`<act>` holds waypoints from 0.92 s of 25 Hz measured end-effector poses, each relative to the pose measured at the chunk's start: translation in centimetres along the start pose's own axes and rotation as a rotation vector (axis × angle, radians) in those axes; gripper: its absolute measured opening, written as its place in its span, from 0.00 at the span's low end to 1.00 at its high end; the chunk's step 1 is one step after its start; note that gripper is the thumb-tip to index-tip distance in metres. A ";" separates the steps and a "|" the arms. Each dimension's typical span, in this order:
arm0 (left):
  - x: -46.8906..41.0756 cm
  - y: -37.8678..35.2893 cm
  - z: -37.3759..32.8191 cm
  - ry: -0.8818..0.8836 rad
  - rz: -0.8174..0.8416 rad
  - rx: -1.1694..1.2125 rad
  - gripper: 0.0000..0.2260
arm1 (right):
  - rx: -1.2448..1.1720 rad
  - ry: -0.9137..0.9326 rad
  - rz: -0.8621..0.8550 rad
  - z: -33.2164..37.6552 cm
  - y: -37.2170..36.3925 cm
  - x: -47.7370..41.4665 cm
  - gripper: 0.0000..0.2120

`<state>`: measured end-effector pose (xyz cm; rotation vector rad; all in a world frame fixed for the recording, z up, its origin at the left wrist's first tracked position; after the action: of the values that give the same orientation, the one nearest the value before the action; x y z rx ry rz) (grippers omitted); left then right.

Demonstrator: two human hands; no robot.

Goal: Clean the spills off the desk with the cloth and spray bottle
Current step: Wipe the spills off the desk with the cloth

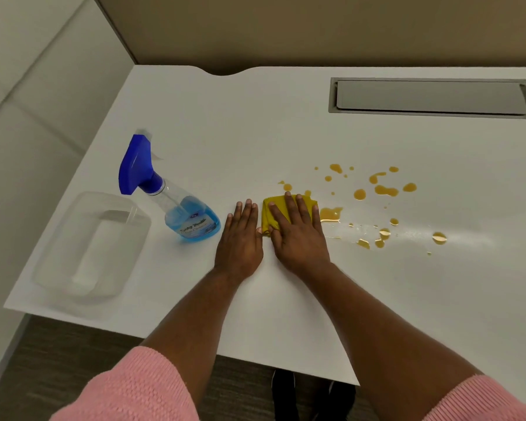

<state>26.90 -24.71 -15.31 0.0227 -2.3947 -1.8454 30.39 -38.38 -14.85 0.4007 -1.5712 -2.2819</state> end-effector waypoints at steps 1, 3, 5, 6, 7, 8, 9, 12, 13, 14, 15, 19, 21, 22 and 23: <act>-0.1 0.0 0.1 0.003 -0.009 -0.002 0.25 | 0.003 0.007 0.001 -0.1 0.0 -0.7 0.28; -0.1 0.0 0.1 0.003 -0.028 -0.008 0.25 | -0.005 0.013 0.004 -0.3 0.0 -2.4 0.27; -0.1 -0.1 0.2 0.007 -0.035 -0.007 0.25 | -0.019 0.009 0.008 -0.4 0.0 -4.1 0.27; -0.1 -0.1 0.2 0.009 -0.033 -0.009 0.26 | -0.019 0.005 0.010 -0.5 0.1 -4.9 0.27; -0.1 -0.2 0.2 0.011 -0.029 -0.014 0.26 | -0.019 -0.003 0.015 -0.5 0.1 -5.7 0.27; -0.2 -0.2 0.2 0.015 -0.026 -0.018 0.26 | -0.026 -0.015 0.023 -0.6 0.1 -6.5 0.27; -0.3 -0.3 0.3 0.018 -0.025 -0.020 0.26 | -0.034 -0.029 0.032 -0.7 0.1 -7.3 0.27; -0.3 -0.5 0.2 0.025 -0.030 -0.026 0.26 | -0.035 -0.037 0.064 -0.2 -0.2 -9.5 0.27; -0.3 -0.5 0.3 0.028 -0.032 -0.026 0.26 | -0.035 -0.030 0.072 0.0 -0.3 -10.0 0.27; -0.3 -0.5 0.3 0.030 -0.034 -0.027 0.26 | -0.032 -0.021 0.077 0.1 -0.4 -10.3 0.27; -0.3 -0.5 0.3 0.031 -0.036 -0.029 0.26 | -0.027 -0.010 0.080 0.2 -0.5 -10.4 0.27; -0.3 -0.5 0.2 0.024 -0.037 -0.029 0.26 | -0.030 0.022 0.079 -0.1 -0.2 -9.0 0.27; -0.2 -0.6 0.1 0.017 -0.034 -0.030 0.26 | -0.036 -0.003 0.040 -0.6 0.1 -6.9 0.27; -0.2 -0.6 0.2 0.014 -0.033 -0.029 0.27 | -0.038 -0.016 0.014 -0.9 0.3 -5.6 0.26; -0.2 -0.5 0.3 0.012 -0.034 -0.030 0.26 | -0.037 -0.028 -0.009 -1.1 0.5 -4.2 0.26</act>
<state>27.06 -24.56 -15.87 0.0727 -2.3728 -1.8898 34.68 -37.72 -14.59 0.3688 -1.5410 -2.3299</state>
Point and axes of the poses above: each hand's wrist, its own x-axis away from the middle knuckle, its own y-axis out of the back of the hand, z = x × y, the point moved 7 cm from there along -x, towards the middle knuckle, and after that the axes turned 1 degree about y, right-handed, at the moved point
